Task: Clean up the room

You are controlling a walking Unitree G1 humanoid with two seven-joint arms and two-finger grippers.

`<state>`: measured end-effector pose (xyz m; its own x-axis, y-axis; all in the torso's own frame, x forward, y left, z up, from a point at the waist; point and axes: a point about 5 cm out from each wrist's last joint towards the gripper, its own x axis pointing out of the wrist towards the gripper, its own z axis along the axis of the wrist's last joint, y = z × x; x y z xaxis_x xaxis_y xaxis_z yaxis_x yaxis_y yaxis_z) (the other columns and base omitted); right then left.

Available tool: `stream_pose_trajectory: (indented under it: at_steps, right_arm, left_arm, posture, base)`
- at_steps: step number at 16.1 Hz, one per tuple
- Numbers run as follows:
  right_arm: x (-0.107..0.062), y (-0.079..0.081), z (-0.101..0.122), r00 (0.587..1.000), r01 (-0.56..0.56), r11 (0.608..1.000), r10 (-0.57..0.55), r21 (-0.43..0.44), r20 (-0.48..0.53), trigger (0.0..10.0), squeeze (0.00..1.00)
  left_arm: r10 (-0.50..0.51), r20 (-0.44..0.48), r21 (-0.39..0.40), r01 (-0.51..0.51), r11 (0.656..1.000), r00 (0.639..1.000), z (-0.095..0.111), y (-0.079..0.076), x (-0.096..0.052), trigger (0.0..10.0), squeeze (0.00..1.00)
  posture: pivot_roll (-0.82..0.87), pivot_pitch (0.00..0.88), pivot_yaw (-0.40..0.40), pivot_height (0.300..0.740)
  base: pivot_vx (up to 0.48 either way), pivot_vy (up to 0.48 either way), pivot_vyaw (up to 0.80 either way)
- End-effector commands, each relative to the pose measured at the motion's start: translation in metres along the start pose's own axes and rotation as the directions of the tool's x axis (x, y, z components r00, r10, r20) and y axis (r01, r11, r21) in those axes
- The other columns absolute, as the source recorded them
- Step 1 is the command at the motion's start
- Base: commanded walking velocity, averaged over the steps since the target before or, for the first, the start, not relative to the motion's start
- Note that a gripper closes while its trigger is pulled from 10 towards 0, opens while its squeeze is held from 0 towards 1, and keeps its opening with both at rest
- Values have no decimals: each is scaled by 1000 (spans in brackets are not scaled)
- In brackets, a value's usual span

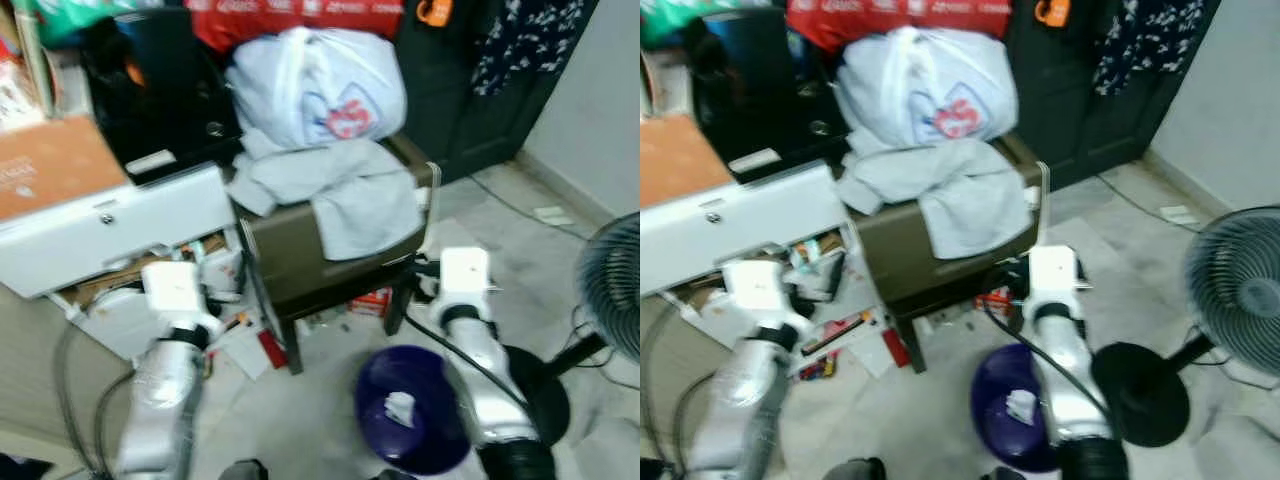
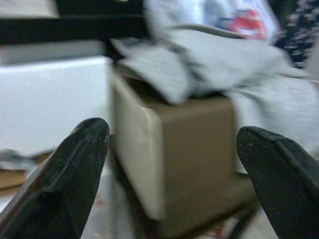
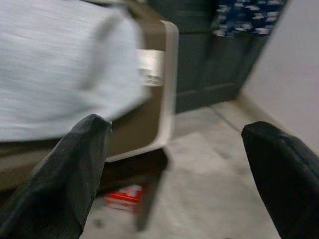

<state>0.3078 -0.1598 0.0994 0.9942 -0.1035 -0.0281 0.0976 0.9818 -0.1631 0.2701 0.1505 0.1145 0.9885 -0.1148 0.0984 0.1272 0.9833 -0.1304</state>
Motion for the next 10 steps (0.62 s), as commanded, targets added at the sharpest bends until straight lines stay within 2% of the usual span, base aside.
stream_pose_trajectory:
  at_steps: [1,4,7,10]
  right_arm:
    - [-1,7,3,1000,-21,1000,21,7,8,10000,0]
    - [-5,10,4,999,-49,999,50,-9,14,10000,0]
    - [-7,6,3,999,-47,999,47,-13,10,10000,0]
    - [-6,3,0,999,-46,999,46,-14,-11,10000,0]
  left_arm:
    - [26,-5,19,-26,999,1000,2,9,-4,10000,0]
    - [42,-7,5,-42,999,999,0,7,-8,10000,0]
    - [20,-20,2,-19,1000,1000,-4,0,-10,10000,0]
    - [45,-28,21,-45,999,999,-3,11,-9,10000,0]
  posture:
    - [22,223,1,740]
    - [13,229,-7,740]
    - [8,231,-14,740]
    - [23,233,-20,740]
  base:
    - [0,0,800]
    - [0,0,800]
    - [0,0,800]
    - [0,0,800]
